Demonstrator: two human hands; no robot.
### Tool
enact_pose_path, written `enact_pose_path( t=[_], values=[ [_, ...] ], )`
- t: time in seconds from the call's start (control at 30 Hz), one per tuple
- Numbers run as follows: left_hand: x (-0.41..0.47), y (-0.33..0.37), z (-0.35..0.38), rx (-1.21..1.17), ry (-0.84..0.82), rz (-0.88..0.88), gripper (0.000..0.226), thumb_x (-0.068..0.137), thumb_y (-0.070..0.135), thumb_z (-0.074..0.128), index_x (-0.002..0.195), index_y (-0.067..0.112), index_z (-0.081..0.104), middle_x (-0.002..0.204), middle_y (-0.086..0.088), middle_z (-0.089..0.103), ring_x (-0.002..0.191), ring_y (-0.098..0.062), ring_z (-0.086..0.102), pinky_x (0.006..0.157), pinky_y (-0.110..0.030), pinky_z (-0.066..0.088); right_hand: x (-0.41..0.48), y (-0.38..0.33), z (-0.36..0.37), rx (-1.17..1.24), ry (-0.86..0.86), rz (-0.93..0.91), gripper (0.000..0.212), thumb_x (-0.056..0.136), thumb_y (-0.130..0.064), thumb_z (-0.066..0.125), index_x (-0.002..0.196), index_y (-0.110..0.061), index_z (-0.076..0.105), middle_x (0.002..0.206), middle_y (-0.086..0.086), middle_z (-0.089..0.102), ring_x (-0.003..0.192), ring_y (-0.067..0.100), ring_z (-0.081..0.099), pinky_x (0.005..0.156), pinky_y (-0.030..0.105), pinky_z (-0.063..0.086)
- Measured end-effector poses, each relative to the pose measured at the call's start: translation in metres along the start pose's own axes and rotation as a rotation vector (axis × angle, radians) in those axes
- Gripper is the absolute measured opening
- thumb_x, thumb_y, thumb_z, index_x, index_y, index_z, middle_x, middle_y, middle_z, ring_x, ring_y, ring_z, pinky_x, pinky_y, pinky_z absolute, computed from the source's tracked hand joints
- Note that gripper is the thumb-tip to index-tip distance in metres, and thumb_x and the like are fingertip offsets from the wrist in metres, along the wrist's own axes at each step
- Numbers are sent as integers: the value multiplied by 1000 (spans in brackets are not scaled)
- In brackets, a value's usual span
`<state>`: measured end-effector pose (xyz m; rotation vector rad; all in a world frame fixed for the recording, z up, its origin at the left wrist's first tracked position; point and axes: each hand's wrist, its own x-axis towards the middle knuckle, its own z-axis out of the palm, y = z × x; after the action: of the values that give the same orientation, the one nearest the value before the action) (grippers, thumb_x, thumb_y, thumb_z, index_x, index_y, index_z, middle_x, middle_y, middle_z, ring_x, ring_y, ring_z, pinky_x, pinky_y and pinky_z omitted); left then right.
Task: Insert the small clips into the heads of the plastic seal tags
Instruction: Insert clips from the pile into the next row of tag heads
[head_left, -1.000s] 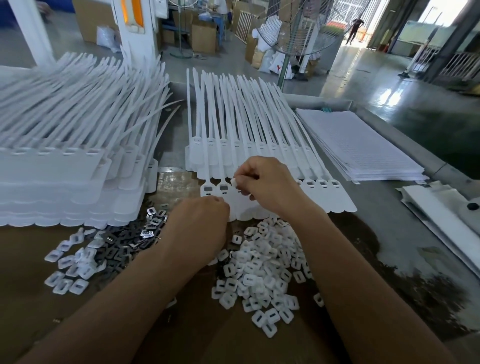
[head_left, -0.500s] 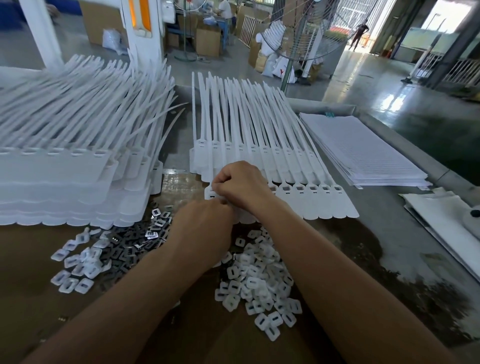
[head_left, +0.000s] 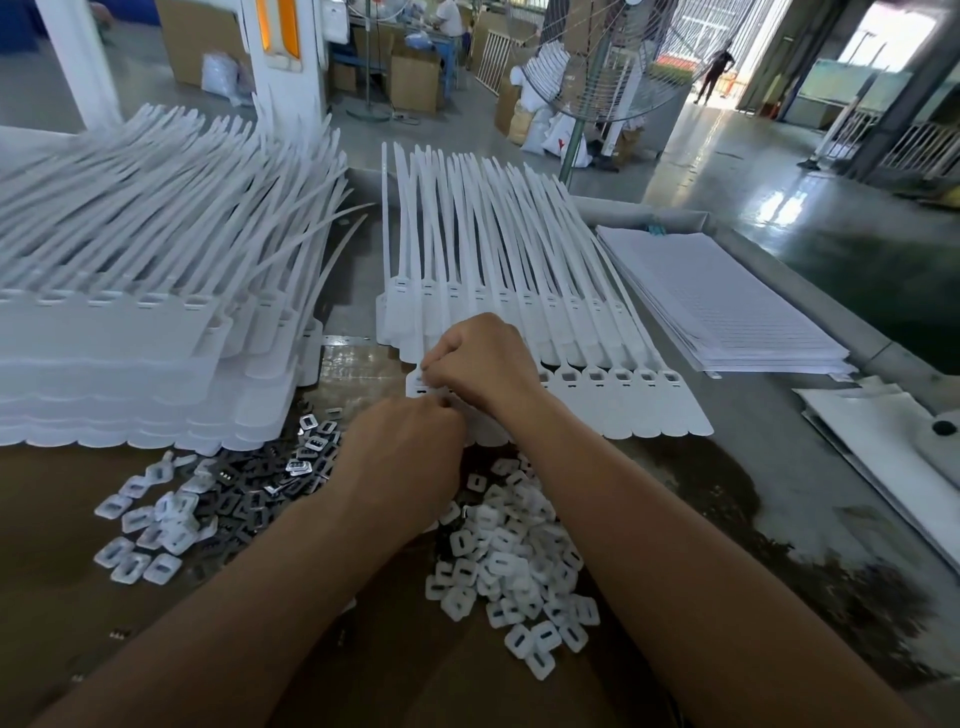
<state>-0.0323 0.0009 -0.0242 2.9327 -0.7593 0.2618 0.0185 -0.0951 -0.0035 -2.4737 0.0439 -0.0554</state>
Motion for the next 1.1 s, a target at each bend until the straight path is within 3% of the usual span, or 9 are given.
enact_pose_path(
  t=[0.3, 0.37, 0.43, 0.57, 0.7, 0.77, 0.9, 1.0, 1.1],
  values=[
    [-1, 1, 0, 10, -2, -5, 28, 89, 13, 40, 107, 17, 60, 106, 1, 63, 91, -17, 60, 75, -26, 47, 6, -4, -8, -1, -141, 3, 26, 76, -5, 56, 97, 5, 68, 103, 14, 69, 99, 26, 61, 89, 40, 50],
    [-1, 1, 0, 8, 2, -1, 28, 89, 14, 40, 108, 18, 60, 107, 1, 62, 91, -17, 60, 74, -26, 46, 2, -1, -10, 24, -155, -37, 15, 74, -4, 62, 84, -7, 73, 86, -2, 70, 97, 18, 62, 87, 32, 50],
    [0, 0, 0, 1, 4, -2, 29, 89, 13, 39, 108, 18, 59, 107, 1, 62, 89, -17, 60, 72, -26, 46, -2, 2, -11, 36, -142, -66, 17, 71, -3, 67, 74, -20, 71, 69, -16, 61, 90, 11, 62, 85, 31, 51],
    [-1, 1, 0, -14, -8, -5, 29, 88, 13, 41, 109, 19, 60, 108, 2, 62, 89, -17, 60, 70, -26, 44, -4, 4, -7, 20, -87, -115, 22, 68, -5, 69, 66, -27, 65, 62, -16, 57, 85, 12, 63, 82, 37, 53],
    [-1, 2, 1, -3, 5, -3, 30, 88, 13, 39, 111, 17, 57, 109, 0, 60, 91, -18, 59, 70, -25, 42, -2, 4, -5, -15, -83, -122, 27, 73, -6, 67, 63, -30, 60, 62, -19, 54, 81, 8, 60, 75, 29, 51],
    [-1, 2, 0, 2, 7, -3, 28, 89, 14, 37, 109, 15, 57, 108, 0, 60, 91, -18, 59, 67, -24, 38, -1, 2, -5, 19, -83, -143, 16, 76, -7, 67, 70, -22, 66, 60, -19, 52, 72, 3, 54, 70, 24, 46],
    [-1, 1, 0, 9, -7, 1, 28, 89, 15, 40, 108, 18, 60, 107, -1, 60, 92, -18, 58, 67, -23, 35, -2, -4, -1, 82, -144, -199, 7, 77, -7, 69, 81, -13, 70, 63, -16, 57, 72, 5, 55, 73, 22, 44],
    [-2, 2, 0, 29, 0, 0, 30, 90, 16, 39, 110, 20, 60, 109, -1, 59, 95, -19, 56, 67, -23, 31, -2, -6, 0, 132, -233, -202, 20, 79, 4, 60, 90, -8, 72, 86, 3, 71, 88, 12, 64, 81, 22, 49],
    [-3, 2, 0, 31, 20, -2, 30, 90, 16, 38, 111, 20, 58, 109, 1, 60, 96, -18, 56, 68, -23, 32, -4, -3, -5, 194, -254, -169, 28, 80, 11, 52, 94, -5, 71, 93, 8, 71, 90, 12, 66, 80, 21, 53]
  ],
)
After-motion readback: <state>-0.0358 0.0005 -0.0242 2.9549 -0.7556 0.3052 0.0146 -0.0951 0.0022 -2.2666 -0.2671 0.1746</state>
